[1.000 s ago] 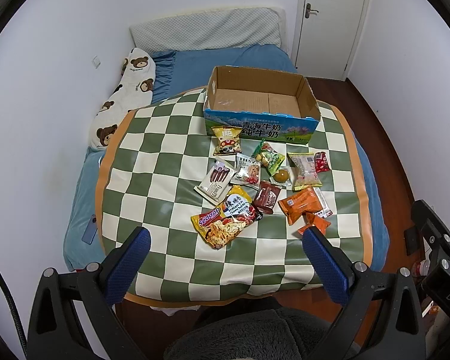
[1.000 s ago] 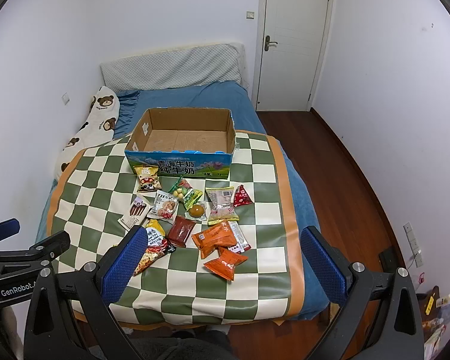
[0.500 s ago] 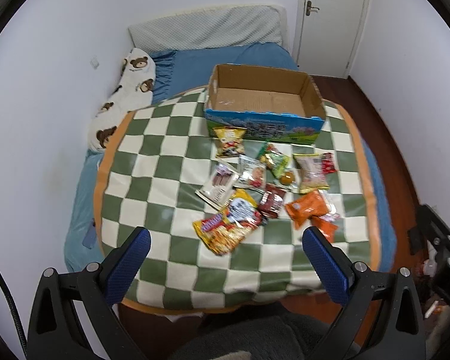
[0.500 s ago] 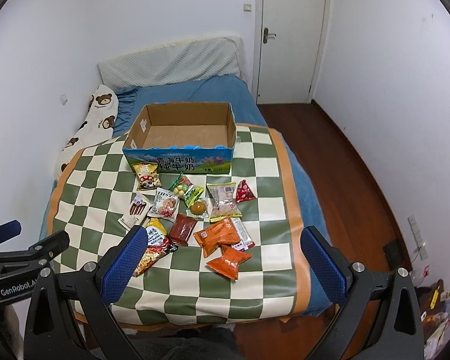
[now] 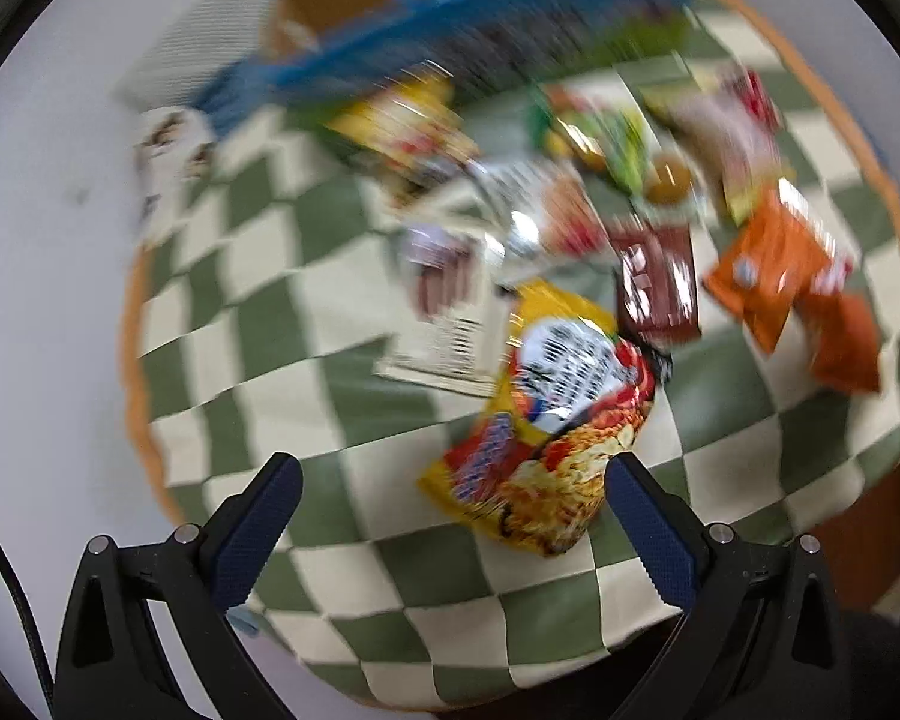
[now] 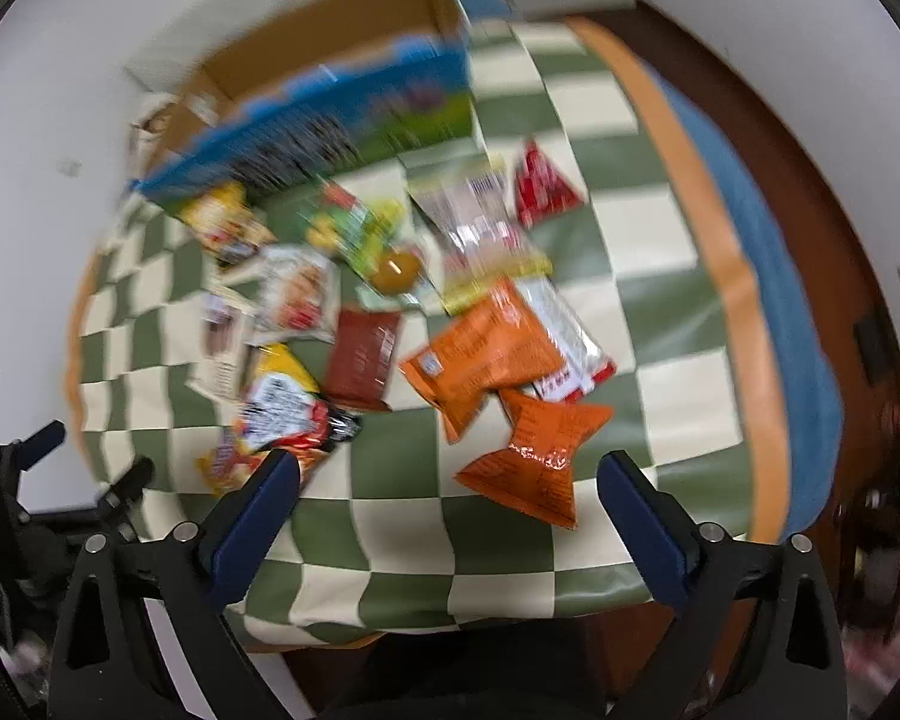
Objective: Organize snacks
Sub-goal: 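Grasp the yellow Cheese Buldak bag with left tool while right tool grasps orange packet, then carry both packets into the cardboard box and open both tools, then grasp the nitz cookie pack with left tool while right tool grasps bread bag, then lower both packs into the box and open both tools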
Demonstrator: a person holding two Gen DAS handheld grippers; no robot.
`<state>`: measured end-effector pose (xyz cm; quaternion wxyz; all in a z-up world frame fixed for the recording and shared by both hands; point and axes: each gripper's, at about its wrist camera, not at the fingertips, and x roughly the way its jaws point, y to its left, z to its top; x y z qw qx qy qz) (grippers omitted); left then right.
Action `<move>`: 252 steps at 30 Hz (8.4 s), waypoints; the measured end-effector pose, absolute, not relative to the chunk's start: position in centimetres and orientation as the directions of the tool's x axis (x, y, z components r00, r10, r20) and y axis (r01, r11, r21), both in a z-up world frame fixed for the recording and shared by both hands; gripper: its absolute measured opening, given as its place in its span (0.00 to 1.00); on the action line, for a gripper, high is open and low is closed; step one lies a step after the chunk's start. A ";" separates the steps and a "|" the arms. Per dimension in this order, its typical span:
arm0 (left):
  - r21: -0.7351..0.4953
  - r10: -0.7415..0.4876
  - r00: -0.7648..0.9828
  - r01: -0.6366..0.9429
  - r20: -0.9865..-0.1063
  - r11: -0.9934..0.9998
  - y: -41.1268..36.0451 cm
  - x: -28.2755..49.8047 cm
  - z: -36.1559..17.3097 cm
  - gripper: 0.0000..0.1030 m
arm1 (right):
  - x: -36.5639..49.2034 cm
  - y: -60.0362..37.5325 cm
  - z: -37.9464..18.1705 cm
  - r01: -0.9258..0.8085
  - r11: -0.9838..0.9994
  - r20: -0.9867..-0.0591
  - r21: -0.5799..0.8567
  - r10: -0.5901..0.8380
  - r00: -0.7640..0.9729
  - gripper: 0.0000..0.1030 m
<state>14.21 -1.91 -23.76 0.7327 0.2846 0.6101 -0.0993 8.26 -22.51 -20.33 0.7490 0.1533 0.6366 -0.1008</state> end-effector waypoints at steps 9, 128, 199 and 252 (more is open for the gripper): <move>0.204 0.227 0.070 0.732 -0.971 0.650 -5.7 14.8 -34.6 0.99 | 8.3 -24.3 -27.1 0.457 0.885 -0.996 0.089 0.082 0.034 0.96; -0.124 -0.124 -0.002 0.075 -0.992 0.989 -4.8 60.8 -31.0 0.83 | 55.8 -22.3 -29.7 0.130 0.983 -0.990 0.127 0.118 0.072 0.89; -0.057 -0.047 -0.073 0.131 -0.996 0.990 -2.0 30.2 -37.3 0.52 | 27.9 -24.4 -32.2 0.226 0.974 -0.997 0.035 0.049 -0.058 0.48; -0.205 -0.214 0.071 0.121 -0.974 0.971 0.2 30.2 -27.7 0.43 | 26.8 -21.6 -24.5 0.260 0.949 -0.981 0.180 0.153 0.122 0.40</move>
